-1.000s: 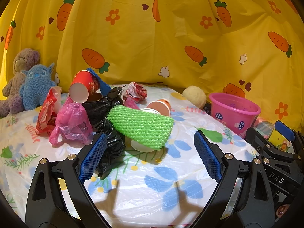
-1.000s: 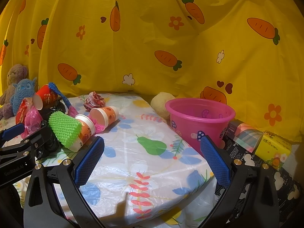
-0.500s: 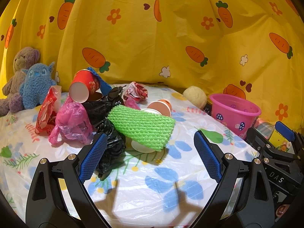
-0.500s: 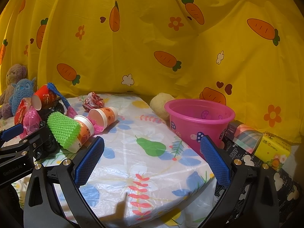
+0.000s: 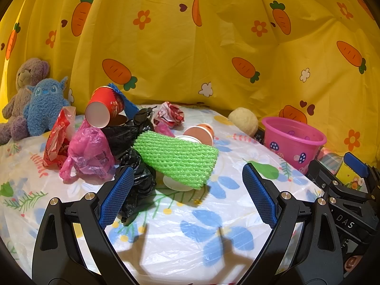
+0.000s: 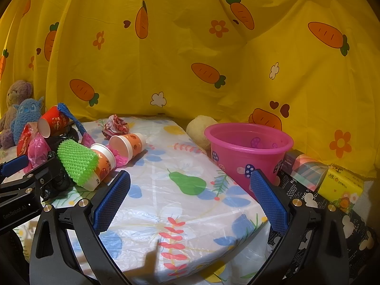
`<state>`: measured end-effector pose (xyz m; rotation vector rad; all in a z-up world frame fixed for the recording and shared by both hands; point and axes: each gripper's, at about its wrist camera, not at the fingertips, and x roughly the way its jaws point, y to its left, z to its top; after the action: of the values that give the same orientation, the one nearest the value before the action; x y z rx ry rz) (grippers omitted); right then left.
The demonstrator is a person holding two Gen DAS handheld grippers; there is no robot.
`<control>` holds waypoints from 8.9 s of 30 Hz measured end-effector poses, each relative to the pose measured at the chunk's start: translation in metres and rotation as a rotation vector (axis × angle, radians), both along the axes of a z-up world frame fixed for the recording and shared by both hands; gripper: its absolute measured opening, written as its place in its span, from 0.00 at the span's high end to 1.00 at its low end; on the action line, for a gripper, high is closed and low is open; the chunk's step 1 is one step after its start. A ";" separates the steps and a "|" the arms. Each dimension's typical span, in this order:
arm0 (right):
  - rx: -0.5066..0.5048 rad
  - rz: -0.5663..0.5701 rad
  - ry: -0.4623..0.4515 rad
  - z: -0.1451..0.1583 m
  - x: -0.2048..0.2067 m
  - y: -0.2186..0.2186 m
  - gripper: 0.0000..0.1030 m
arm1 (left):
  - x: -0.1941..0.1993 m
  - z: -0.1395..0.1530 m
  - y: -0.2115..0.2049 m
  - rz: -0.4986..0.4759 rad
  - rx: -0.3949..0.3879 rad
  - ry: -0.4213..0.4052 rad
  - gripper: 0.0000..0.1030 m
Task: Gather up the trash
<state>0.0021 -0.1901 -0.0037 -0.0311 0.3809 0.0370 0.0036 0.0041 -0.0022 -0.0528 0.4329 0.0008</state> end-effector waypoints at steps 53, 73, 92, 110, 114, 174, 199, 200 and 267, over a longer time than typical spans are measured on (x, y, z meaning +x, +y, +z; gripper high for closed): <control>0.000 0.000 -0.001 0.000 0.001 -0.002 0.05 | 0.001 0.000 -0.001 -0.001 -0.004 -0.001 0.11; 0.011 0.028 -0.002 -0.007 0.004 -0.002 0.08 | 0.002 -0.005 0.008 0.034 -0.013 -0.001 0.12; 0.156 0.423 0.144 -0.024 0.060 0.083 0.30 | -0.016 -0.007 0.107 0.316 -0.072 -0.016 0.12; 0.162 0.608 0.188 -0.023 0.075 0.110 0.89 | 0.018 -0.034 0.084 0.155 -0.064 0.108 0.40; 0.168 0.595 0.125 -0.012 0.067 0.097 0.90 | 0.029 -0.039 0.081 0.116 -0.074 0.146 0.44; 0.071 -0.094 -0.085 0.023 0.109 -0.116 0.89 | 0.143 0.049 -0.163 -0.416 -0.075 -0.007 0.92; 0.072 -0.197 0.031 -0.005 0.170 -0.157 0.89 | 0.253 -0.007 -0.219 -0.552 -0.151 0.178 0.92; 0.073 -0.198 0.034 -0.006 0.171 -0.157 0.89 | 0.253 -0.008 -0.220 -0.558 -0.156 0.179 0.92; 0.016 0.220 0.087 -0.026 0.086 0.022 0.05 | 0.123 -0.049 0.016 -0.078 -0.072 0.273 0.34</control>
<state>0.0877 -0.1681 -0.0302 -0.0553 0.4624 0.2593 0.1268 0.0200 -0.0516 -0.1073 0.7077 -0.0848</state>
